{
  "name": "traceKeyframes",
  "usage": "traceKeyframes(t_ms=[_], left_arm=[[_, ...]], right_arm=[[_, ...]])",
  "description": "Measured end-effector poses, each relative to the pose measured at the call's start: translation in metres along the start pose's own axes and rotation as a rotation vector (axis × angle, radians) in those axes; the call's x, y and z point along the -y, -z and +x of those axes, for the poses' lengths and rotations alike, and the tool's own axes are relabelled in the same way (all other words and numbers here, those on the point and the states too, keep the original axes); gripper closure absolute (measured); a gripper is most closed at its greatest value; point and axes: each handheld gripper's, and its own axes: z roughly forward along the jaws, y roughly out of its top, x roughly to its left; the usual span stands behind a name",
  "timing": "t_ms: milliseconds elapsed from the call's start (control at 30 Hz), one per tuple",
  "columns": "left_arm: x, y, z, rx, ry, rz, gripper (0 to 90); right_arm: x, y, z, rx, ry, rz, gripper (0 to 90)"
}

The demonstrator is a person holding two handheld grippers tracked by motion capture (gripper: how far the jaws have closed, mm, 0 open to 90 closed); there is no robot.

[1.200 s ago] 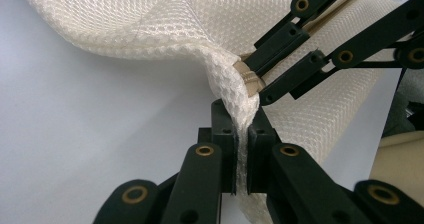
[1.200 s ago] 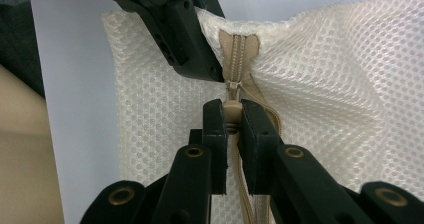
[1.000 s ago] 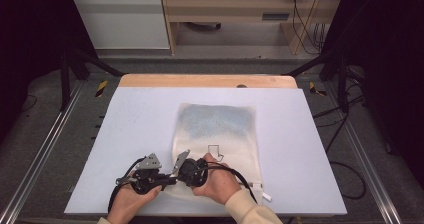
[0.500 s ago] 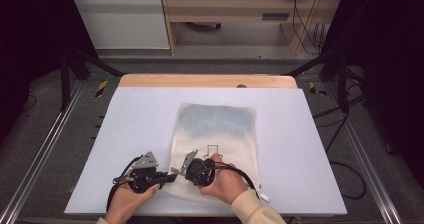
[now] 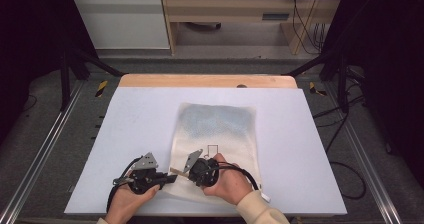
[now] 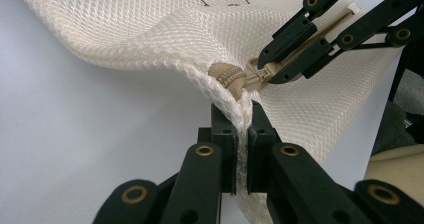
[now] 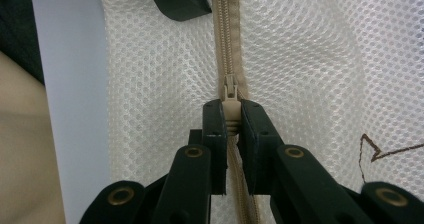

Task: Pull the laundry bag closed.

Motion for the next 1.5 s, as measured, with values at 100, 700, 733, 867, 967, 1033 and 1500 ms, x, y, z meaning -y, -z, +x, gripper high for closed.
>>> traceKeyframes(t_ms=[100,700,733,867,967,1033,1500], left_arm=[[0.0,0.0,-0.001,-0.001,0.001,-0.002,85.8],[-0.001,-0.002,-0.006,-0.008,0.005,0.0,85.8],[-0.002,-0.001,-0.006,-0.011,-0.003,0.001,85.8],[-0.001,-0.001,-0.006,-0.008,-0.003,0.001,85.7],[-0.001,-0.002,-0.007,-0.005,-0.002,-0.001,85.7],[-0.002,-0.003,-0.008,-0.003,-0.006,0.003,85.6],[-0.003,-0.008,-0.01,0.007,-0.012,0.013,85.5]], right_arm=[[0.002,0.002,0.0,-0.006,0.004,-0.01,82.4],[0.026,0.011,-0.004,0.001,0.018,-0.066,82.4],[0.027,0.013,-0.005,0.004,0.018,-0.054,82.4],[0.034,0.018,-0.008,0.007,0.002,-0.057,82.4],[0.038,0.022,-0.009,0.007,-0.005,-0.062,82.4],[0.039,0.023,-0.009,0.006,-0.009,-0.058,82.3],[0.054,0.032,-0.012,-0.003,-0.034,-0.065,82.3]])
